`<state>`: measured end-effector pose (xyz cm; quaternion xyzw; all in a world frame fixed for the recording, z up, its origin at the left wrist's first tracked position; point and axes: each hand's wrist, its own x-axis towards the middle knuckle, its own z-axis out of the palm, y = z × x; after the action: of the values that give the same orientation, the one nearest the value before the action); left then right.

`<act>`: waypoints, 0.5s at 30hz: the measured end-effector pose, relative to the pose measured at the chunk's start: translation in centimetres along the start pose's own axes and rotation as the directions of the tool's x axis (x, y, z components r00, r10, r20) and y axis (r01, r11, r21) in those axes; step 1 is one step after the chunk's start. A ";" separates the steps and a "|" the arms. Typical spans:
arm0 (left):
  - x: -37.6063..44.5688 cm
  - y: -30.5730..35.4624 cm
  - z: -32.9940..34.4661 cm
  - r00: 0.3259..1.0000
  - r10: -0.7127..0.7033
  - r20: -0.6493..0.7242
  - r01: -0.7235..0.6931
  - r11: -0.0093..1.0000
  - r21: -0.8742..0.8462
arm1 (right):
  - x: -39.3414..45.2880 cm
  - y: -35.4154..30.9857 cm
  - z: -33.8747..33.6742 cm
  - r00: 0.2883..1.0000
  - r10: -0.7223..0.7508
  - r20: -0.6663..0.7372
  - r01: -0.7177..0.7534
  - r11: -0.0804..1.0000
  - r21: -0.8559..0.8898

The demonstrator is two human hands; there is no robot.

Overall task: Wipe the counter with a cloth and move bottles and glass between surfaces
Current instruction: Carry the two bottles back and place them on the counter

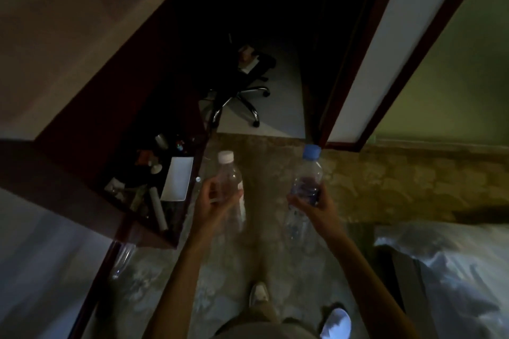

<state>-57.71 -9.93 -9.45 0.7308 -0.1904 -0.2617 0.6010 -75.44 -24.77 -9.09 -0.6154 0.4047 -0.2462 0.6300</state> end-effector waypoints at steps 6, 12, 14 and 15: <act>14.3 5.5 1.5 0.999 0.031 0.013 -0.031 1.000 0.006 | 15.0 -6.7 2.1 0.994 -0.065 0.088 0.066 0.998 -0.010; 27.8 6.7 1.2 0.986 0.032 -0.162 -0.035 0.999 -0.014 | 30.4 -9.8 8.5 0.964 -0.047 0.260 0.024 0.996 0.091; 32.5 8.2 0.3 0.960 0.021 -0.278 -0.042 0.997 -0.072 | 35.9 -12.5 11.2 0.943 -0.073 0.326 0.040 0.993 0.108; 34.4 9.7 -0.3 0.946 0.023 -0.323 -0.053 0.995 -0.082 | 38.5 -14.4 12.8 0.928 -0.098 0.358 0.060 0.991 0.116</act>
<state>-29.96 -32.07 -5.24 0.7321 -0.0920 -0.1358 0.6612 -41.14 -50.28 -4.05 -0.6329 0.2429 -0.1740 0.7142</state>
